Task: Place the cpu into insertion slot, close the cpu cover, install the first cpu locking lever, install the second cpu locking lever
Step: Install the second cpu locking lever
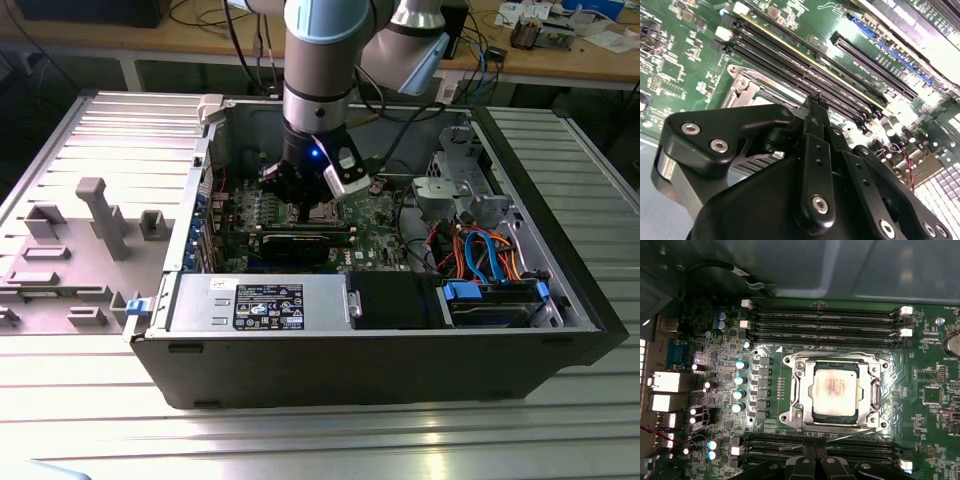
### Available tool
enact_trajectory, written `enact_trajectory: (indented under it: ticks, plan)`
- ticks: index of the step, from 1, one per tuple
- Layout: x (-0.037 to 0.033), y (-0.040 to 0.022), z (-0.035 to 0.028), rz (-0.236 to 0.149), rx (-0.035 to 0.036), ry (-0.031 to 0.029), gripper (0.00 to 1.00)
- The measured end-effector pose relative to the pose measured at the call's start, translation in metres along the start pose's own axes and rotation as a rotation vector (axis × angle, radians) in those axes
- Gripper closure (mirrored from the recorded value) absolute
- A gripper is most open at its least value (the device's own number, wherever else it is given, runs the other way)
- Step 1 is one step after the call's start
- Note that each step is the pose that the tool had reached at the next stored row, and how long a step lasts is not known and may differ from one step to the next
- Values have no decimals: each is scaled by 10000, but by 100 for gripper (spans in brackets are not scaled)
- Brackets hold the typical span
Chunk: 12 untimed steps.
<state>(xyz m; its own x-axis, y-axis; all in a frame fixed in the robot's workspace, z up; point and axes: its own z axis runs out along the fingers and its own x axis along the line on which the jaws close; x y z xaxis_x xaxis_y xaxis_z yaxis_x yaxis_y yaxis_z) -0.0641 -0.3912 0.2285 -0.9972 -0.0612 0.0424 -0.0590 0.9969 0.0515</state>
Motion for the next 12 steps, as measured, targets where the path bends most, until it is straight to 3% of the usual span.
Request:
enact_trajectory:
  ticks: [1, 3, 5, 7, 8, 12]
  plan:
    - [0, -5, 7, -29, -18, 65, 89]
    - [0, -16, 18, -81, -69, 86, 89]
    - [1, -31, 23, -106, -238, 77, 89]
    - [3, -55, 26, -119, -464, 62, 89]
    - [4, -73, 28, -123, -534, 58, 89]
    - [9, -131, 38, -127, -600, 57, 89]
